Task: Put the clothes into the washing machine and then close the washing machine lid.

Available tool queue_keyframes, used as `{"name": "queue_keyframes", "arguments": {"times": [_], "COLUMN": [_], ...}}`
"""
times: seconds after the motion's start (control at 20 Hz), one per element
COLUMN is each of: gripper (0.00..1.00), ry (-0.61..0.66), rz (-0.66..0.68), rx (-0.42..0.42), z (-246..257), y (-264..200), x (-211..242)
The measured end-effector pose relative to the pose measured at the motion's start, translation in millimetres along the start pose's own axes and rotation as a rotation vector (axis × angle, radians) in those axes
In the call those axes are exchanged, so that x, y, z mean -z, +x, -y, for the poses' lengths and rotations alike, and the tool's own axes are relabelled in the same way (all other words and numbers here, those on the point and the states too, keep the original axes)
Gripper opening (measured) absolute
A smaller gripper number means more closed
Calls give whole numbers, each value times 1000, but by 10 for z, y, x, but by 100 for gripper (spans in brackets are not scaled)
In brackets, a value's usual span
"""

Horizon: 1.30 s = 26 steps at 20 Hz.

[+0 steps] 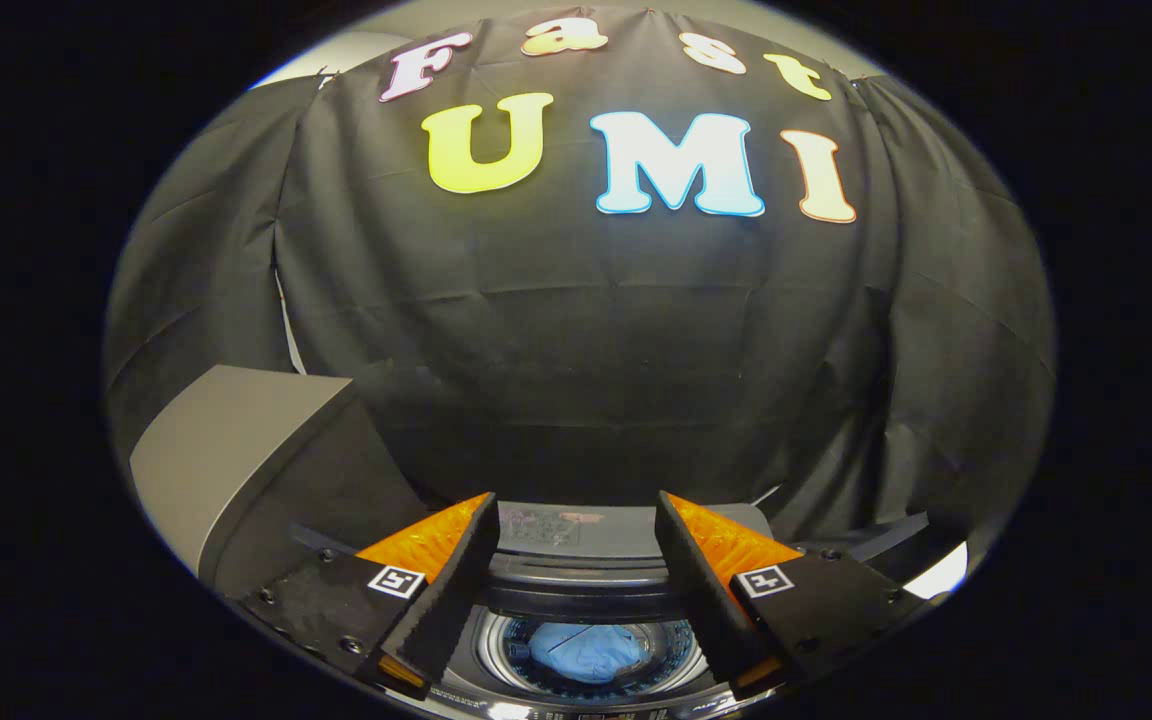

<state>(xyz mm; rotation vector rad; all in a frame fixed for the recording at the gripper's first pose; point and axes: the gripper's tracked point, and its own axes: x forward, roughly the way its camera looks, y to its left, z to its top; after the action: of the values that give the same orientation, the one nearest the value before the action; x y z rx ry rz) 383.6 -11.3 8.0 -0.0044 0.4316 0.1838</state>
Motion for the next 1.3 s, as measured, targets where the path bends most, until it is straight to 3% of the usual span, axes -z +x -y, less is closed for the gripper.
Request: {"name": "queue_keyframes", "arguments": {"times": [0.45,0.6,0.95,1.3], "gripper": [99,99,99,99], "ry": [-58,-60,-100,-94], "rz": [-141,-137,67,301], "rx": [-70,-99,-142,-165], "z": [39,54,-43,-342], "y": [-505,-675,-1401,-2709], "x": [1488,1625,1613,1688]}}
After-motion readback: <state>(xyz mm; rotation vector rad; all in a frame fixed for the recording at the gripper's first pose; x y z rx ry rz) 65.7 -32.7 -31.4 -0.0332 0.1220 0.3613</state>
